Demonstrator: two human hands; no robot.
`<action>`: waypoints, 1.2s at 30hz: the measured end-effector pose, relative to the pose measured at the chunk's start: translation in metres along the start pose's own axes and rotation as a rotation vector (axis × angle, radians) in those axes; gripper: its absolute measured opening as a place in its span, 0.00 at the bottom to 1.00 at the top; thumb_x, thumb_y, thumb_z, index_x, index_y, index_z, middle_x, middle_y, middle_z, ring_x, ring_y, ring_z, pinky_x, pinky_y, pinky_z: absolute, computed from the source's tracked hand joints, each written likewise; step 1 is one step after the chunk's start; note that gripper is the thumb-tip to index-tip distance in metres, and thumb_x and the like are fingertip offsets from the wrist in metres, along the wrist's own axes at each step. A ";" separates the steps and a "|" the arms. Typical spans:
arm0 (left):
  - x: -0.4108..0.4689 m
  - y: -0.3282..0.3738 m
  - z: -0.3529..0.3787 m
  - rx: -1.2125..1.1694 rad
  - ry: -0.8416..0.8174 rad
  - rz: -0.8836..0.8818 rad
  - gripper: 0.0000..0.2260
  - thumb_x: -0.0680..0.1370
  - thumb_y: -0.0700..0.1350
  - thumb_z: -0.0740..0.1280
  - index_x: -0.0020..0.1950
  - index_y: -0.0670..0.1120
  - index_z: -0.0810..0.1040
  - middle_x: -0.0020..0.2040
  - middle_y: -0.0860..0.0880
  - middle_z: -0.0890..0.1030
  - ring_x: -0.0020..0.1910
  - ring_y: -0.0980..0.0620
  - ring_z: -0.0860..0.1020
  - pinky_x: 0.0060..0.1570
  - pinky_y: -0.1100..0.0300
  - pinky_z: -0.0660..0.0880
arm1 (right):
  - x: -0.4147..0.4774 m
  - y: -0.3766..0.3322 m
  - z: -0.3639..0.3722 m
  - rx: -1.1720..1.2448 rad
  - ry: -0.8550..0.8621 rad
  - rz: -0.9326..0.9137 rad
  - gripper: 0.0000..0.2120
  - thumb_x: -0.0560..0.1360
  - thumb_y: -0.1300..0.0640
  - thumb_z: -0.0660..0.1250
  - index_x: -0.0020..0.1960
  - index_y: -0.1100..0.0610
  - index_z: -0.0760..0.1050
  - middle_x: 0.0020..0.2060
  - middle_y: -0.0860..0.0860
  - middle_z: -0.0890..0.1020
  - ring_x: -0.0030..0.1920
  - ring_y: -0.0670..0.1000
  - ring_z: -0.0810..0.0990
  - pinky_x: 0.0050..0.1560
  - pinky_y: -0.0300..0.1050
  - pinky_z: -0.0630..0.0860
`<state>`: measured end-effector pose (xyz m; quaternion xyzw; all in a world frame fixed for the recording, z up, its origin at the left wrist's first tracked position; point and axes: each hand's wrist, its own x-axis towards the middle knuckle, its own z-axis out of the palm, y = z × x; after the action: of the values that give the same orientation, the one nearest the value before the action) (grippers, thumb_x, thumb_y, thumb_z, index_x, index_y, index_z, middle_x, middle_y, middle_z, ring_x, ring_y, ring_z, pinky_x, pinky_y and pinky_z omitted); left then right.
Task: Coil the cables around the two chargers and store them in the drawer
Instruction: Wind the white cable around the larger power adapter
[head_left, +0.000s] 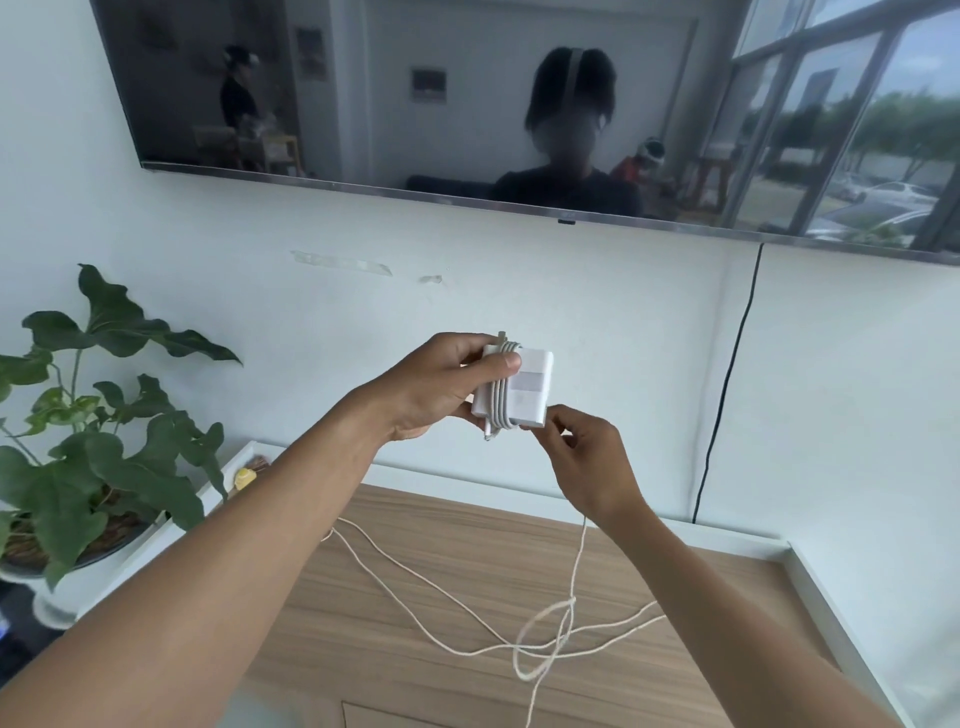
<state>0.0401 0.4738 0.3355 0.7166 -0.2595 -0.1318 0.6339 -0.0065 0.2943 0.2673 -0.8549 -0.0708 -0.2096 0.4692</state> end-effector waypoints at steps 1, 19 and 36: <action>-0.002 0.001 0.000 0.008 -0.042 -0.006 0.10 0.80 0.44 0.64 0.55 0.38 0.78 0.44 0.46 0.78 0.41 0.47 0.80 0.38 0.53 0.80 | 0.004 0.000 -0.003 -0.031 -0.009 0.014 0.13 0.79 0.57 0.63 0.35 0.51 0.76 0.20 0.42 0.68 0.22 0.45 0.62 0.25 0.31 0.58; -0.004 -0.032 0.017 0.453 0.062 0.010 0.10 0.78 0.49 0.67 0.56 0.47 0.80 0.51 0.40 0.80 0.44 0.39 0.81 0.39 0.45 0.82 | 0.036 -0.042 -0.035 -0.179 -0.284 0.220 0.11 0.77 0.57 0.63 0.44 0.58 0.83 0.26 0.51 0.69 0.25 0.48 0.63 0.25 0.36 0.60; 0.019 -0.041 0.020 -0.167 0.291 -0.160 0.09 0.78 0.48 0.68 0.47 0.43 0.80 0.35 0.47 0.81 0.31 0.48 0.80 0.34 0.56 0.79 | -0.020 -0.020 0.010 -0.262 0.041 -0.305 0.10 0.78 0.62 0.62 0.52 0.52 0.81 0.34 0.47 0.75 0.29 0.46 0.68 0.32 0.43 0.68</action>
<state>0.0542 0.4495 0.2950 0.6914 -0.0956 -0.0979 0.7094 -0.0278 0.3150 0.2696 -0.8835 -0.1620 -0.3032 0.3183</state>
